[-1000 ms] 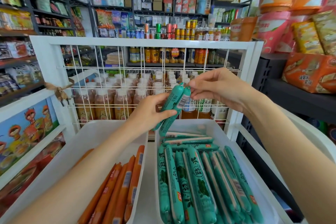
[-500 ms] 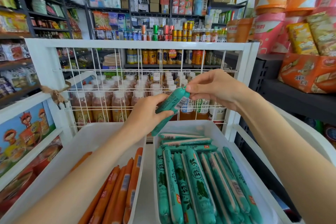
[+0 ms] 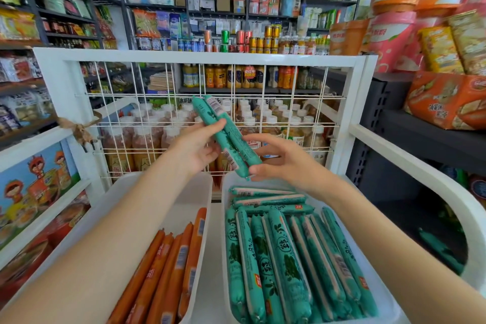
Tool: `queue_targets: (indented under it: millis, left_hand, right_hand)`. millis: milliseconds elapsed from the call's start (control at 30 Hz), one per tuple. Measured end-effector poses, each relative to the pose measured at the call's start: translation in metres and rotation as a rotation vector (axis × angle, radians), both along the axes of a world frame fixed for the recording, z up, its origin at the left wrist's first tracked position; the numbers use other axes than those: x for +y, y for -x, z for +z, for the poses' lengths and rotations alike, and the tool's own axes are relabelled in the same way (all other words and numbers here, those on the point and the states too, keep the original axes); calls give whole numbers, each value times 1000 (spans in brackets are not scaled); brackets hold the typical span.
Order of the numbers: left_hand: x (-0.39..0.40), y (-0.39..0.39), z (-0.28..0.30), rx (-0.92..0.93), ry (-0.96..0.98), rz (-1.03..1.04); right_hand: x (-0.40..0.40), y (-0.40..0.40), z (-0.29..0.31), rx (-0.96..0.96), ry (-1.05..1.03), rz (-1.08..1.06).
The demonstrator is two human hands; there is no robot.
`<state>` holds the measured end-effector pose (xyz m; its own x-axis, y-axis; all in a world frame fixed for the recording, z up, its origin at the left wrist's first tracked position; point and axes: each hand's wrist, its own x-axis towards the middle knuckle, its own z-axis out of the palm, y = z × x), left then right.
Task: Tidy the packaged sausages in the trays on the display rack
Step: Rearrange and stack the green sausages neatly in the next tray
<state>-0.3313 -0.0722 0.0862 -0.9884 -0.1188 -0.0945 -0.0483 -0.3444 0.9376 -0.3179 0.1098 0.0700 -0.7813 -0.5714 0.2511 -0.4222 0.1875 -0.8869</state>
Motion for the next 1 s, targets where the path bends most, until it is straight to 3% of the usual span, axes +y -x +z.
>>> queue_targets:
  millis: [100, 167, 233, 400, 567, 1000]
  left_hand:
    - [4, -4, 0, 26, 10, -51]
    - [8, -8, -1, 40, 143, -133]
    - [12, -10, -3, 49, 231, -149]
    - [9, -8, -3, 44, 173, -140]
    - [5, -12, -5, 45, 212, -118]
    - [2, -17, 2, 95, 156, -71]
  right_hand:
    - [-1, 4, -3, 8, 71, -52]
    - [0, 5, -3, 84, 41, -100]
    - [0, 5, 0, 173, -26, -133]
    - [1, -2, 5, 428, -280, -177]
    - [9, -8, -1, 228, -206, 6]
    - [10, -15, 2, 154, 58, -47]
